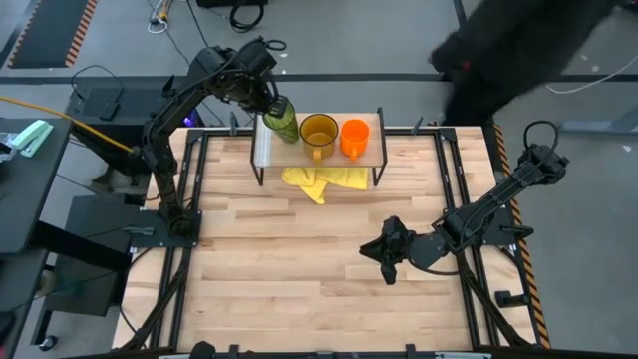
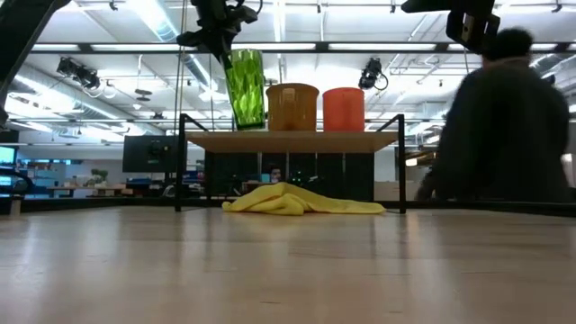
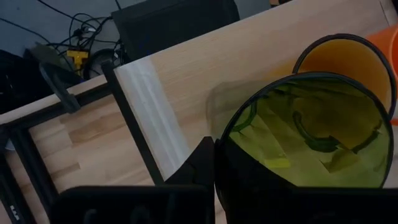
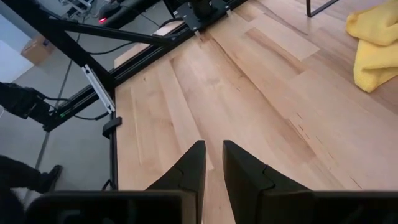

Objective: Stack small to large cups/mugs on shelf
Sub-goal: Put the green cup on the shelf

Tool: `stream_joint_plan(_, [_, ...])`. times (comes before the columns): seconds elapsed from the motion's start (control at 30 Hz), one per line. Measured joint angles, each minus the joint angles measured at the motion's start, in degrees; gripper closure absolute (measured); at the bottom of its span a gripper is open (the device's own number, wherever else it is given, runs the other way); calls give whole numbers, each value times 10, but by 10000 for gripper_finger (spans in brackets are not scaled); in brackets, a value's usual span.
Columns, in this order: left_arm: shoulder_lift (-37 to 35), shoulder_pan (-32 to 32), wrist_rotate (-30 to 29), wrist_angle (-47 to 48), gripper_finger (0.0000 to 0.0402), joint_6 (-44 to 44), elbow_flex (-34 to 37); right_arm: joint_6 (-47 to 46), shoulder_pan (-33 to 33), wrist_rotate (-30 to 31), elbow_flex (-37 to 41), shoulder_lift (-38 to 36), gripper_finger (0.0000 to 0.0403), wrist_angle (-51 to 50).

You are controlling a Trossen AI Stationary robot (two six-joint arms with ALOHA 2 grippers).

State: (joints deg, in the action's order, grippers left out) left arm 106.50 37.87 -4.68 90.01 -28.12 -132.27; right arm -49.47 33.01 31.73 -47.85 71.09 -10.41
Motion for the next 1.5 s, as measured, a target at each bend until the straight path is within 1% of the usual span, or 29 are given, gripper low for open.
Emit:
stream_joint_plan(0.47, [0, 3, -6, 0, 390, -12, 0, -4, 2, 0, 0, 0, 342, 1])
stream_joint_plan(0.83, [-17, 8, -7, 0, 390, -14, 0, -14, 2, 0, 0, 0, 342, 1])
stream_joint_plan(0.93, [-38, 12, -7, 0, 390, -17, 26, -14, 2, 0, 0, 0, 342, 2])
stream_joint_plan(1.1, [-94, 22, -7, 5, 390, -27, 125, -11, 2, 0, 0, 0, 342, 2])
stream_joint_plan(1.2, [-121, 22, -11, 1, 390, -32, 159, -2, 1, 0, 0, 0, 342, 2])
stream_joint_plan(1.37, [-121, 12, -15, -1, 390, -38, 164, 4, -8, 0, 0, 0, 342, 2])
stream_joint_plan(1.5, [-105, 8, -16, -6, 390, -28, 163, -3, -12, 0, 0, 0, 342, 2])
